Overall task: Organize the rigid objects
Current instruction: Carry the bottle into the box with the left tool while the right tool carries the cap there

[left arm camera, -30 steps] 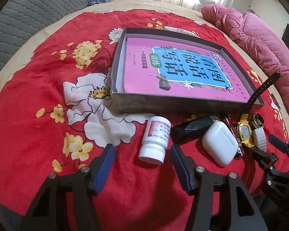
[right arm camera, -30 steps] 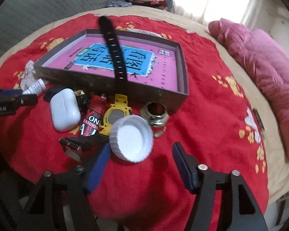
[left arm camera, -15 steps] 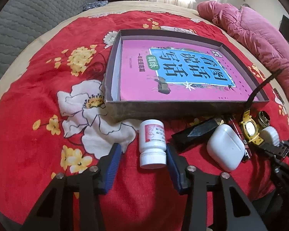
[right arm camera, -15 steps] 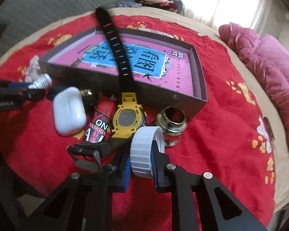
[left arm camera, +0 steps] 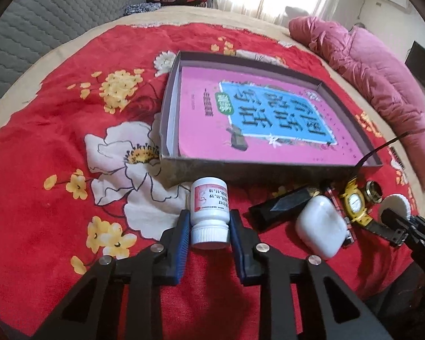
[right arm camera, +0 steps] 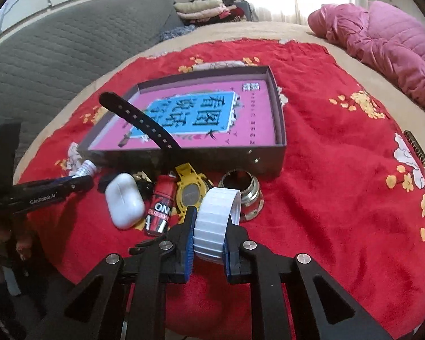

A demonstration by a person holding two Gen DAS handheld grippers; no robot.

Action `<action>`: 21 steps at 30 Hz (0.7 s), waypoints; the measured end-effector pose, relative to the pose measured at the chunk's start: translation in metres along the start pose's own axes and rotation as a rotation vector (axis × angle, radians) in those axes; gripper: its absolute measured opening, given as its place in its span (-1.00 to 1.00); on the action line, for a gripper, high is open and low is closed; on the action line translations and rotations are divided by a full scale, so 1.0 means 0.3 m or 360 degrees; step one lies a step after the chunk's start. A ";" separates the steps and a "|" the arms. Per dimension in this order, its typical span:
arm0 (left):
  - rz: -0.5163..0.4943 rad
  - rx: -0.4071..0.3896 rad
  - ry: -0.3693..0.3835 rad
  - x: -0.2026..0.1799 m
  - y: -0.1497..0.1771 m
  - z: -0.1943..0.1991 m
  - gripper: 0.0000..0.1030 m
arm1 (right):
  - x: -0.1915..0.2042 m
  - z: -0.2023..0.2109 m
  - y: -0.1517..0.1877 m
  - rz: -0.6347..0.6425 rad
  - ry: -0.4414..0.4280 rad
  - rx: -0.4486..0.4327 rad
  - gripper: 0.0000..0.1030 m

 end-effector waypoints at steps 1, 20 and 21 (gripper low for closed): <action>0.0003 -0.0014 0.0015 -0.004 -0.001 0.011 -0.48 | 0.007 0.011 -0.005 0.0007 -0.0012 -0.0022 -0.69; 0.0021 -0.0165 0.0058 -0.025 -0.016 0.138 -0.48 | 0.024 0.100 -0.071 0.0010 -0.0110 -0.0223 -0.69; 0.0020 -0.0174 0.0054 -0.027 -0.018 0.145 -0.48 | 0.022 0.105 -0.074 0.0004 -0.0119 -0.0233 -0.69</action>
Point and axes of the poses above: each gripper's, at about its wrist camera, not at the fingertips, and z roughly against the way its jaws point, x to its left, y to its underside, the point moved 8 cm from there along -z, roughly the way its jaws point, and after that the axes turned 7 degrees about x, right-handed, at the moved point
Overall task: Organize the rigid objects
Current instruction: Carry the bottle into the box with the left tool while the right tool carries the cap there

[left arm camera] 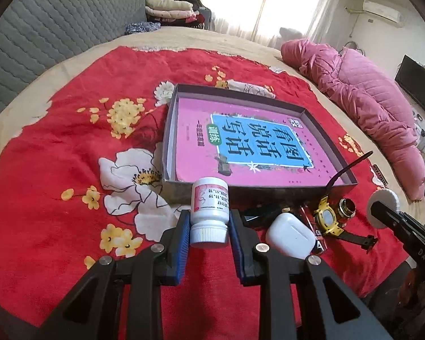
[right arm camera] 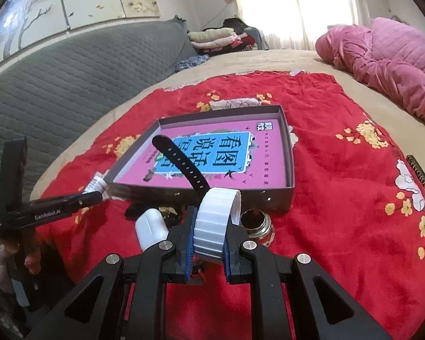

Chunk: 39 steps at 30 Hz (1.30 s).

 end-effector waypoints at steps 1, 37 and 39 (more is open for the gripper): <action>-0.0002 -0.0006 -0.0004 -0.001 -0.002 0.004 -0.48 | -0.002 0.002 -0.006 -0.0004 -0.0003 -0.0008 -0.69; 0.0040 0.0004 -0.0099 -0.024 -0.191 -0.184 -0.48 | -0.130 -0.301 -0.197 0.0379 0.0417 0.0055 -0.69; 0.0034 0.0022 -0.0113 -0.026 -0.190 -0.199 -0.48 | -0.131 -0.334 -0.189 0.0409 0.0434 0.0099 -0.69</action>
Point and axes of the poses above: each gripper's, at about its wrist camera, not at the fingertips, and z roughly against the way its jaws point, x to its left, y to its underside, the point moved 8 cm from there along -z, roughly the way its jaws point, and after that the axes turned 7 degrees about x, right-handed, at the moved point
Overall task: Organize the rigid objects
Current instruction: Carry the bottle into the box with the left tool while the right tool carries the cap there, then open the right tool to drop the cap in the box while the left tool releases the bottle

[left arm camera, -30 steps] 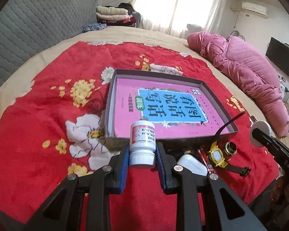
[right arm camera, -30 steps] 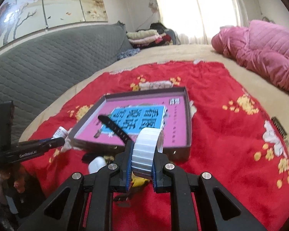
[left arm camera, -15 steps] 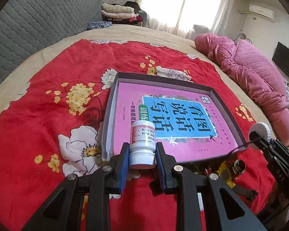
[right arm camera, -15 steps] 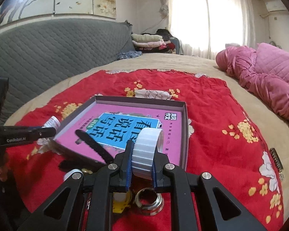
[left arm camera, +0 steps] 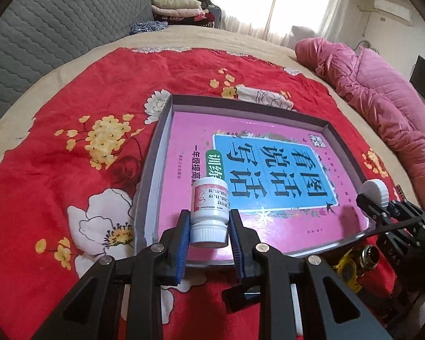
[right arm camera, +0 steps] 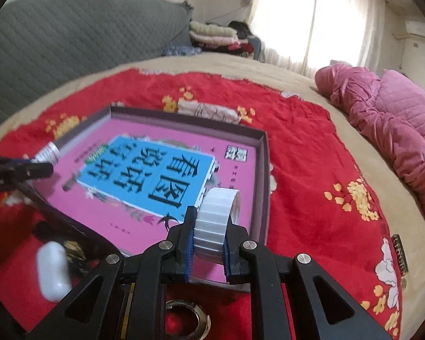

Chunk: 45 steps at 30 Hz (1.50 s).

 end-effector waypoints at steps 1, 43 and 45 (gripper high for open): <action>0.0002 0.0003 -0.0001 -0.001 -0.001 -0.003 -0.48 | 0.004 -0.010 0.002 0.0008 0.0000 0.0014 -0.69; -0.0059 0.0115 -0.0117 -0.001 0.008 -0.063 -0.47 | -0.126 0.025 -0.021 -0.0511 -0.0416 -0.0052 -0.30; -0.0063 0.0116 -0.0130 0.001 0.009 -0.064 -0.47 | -0.136 0.027 -0.019 -0.0531 -0.0414 -0.0059 0.00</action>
Point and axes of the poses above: each gripper's, at about its wrist camera, not at the fingertips, and z roughly against the way its jaws point, x to its left, y to its underside, the point moved 8 cm from there along -z, roughly the way its jaws point, and after that the axes turned 7 degrees about x, right-handed, at the moved point
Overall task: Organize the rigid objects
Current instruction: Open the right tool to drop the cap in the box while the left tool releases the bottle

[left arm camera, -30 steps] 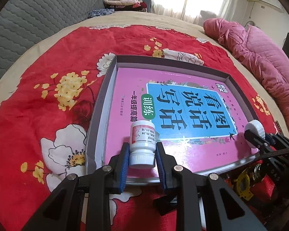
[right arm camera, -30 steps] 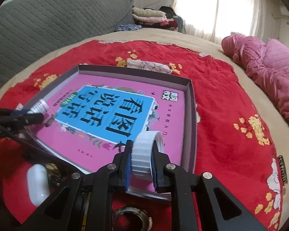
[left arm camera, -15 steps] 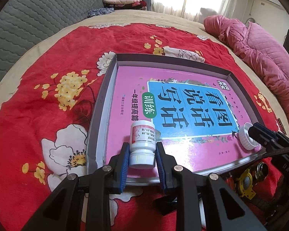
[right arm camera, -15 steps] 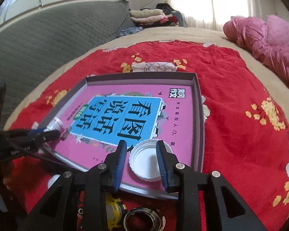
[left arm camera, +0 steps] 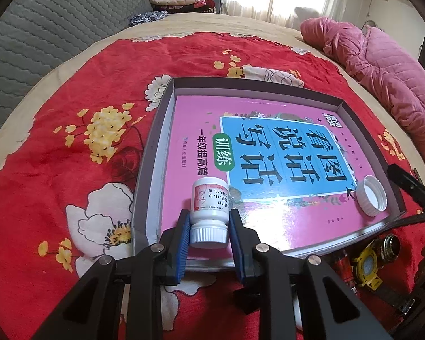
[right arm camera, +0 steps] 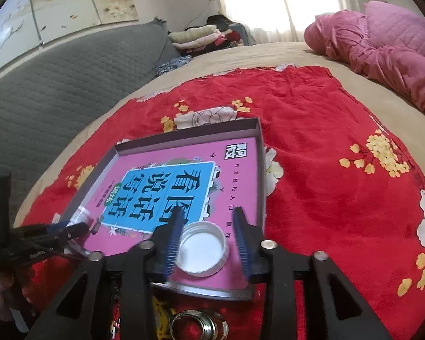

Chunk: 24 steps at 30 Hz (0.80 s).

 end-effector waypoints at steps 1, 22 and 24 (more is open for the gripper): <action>0.0000 0.0001 0.0000 0.001 0.001 0.000 -0.47 | -0.002 0.003 -0.001 -0.0006 -0.0003 -0.0005 0.00; -0.0005 -0.0015 0.0031 -0.001 0.030 0.080 -0.46 | -0.042 0.120 0.008 -0.0057 0.0043 -0.0122 0.20; -0.0008 -0.0018 0.0044 -0.007 0.033 0.096 -0.45 | -0.042 0.131 0.015 -0.0063 0.0053 -0.0124 0.20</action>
Point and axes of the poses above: each gripper's, at about its wrist camera, not at the fingertips, and z roughly against the way its jaws point, x to its left, y to its underside, the point moved 8 cm from there along -z, roughly the way its jaws point, and after that the axes turned 7 degrees about x, right-handed, at the moved point
